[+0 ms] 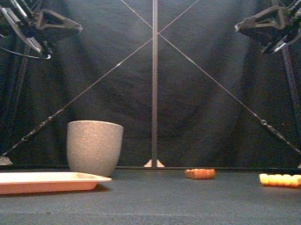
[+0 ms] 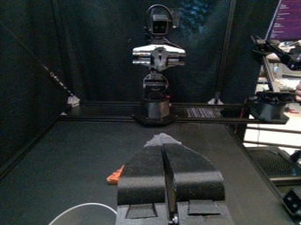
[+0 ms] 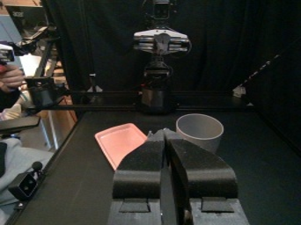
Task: Pick the pie then place it in the grey bowl
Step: Pick the pie
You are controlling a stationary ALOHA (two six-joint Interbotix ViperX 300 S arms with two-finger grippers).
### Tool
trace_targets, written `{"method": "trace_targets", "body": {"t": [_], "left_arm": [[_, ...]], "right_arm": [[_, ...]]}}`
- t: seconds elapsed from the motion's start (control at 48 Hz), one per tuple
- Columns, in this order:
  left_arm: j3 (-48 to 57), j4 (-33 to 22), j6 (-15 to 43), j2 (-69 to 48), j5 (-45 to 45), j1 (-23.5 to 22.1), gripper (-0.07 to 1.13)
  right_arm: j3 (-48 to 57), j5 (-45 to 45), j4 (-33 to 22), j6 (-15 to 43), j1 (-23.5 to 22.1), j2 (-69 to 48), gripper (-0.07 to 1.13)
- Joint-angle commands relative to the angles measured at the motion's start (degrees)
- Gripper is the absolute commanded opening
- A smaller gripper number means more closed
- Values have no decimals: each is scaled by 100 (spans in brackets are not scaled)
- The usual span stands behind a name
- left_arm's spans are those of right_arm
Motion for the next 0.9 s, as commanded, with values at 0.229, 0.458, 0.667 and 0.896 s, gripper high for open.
{"method": "trace_targets", "body": {"t": [0.229, 0.458, 0.667, 0.896], "left_arm": [[-53, -35, -9, 70, -35, -9, -3], [18, -18, -9, 79, -35, -18, -3], [44, -9, 0, 88, -35, -18, -3], [114, 0, 9, 88, -35, -9, -3]], "right_arm": [[-747, -237, 387, 167, -729, 1688, 4], [-1274, -229, 1811, 246, -1134, 3208, 37], [-1687, -97, 2540, 246, -1160, 4315, 100], [-2452, 1591, 2769, 255, -1556, 5247, 104]]}}
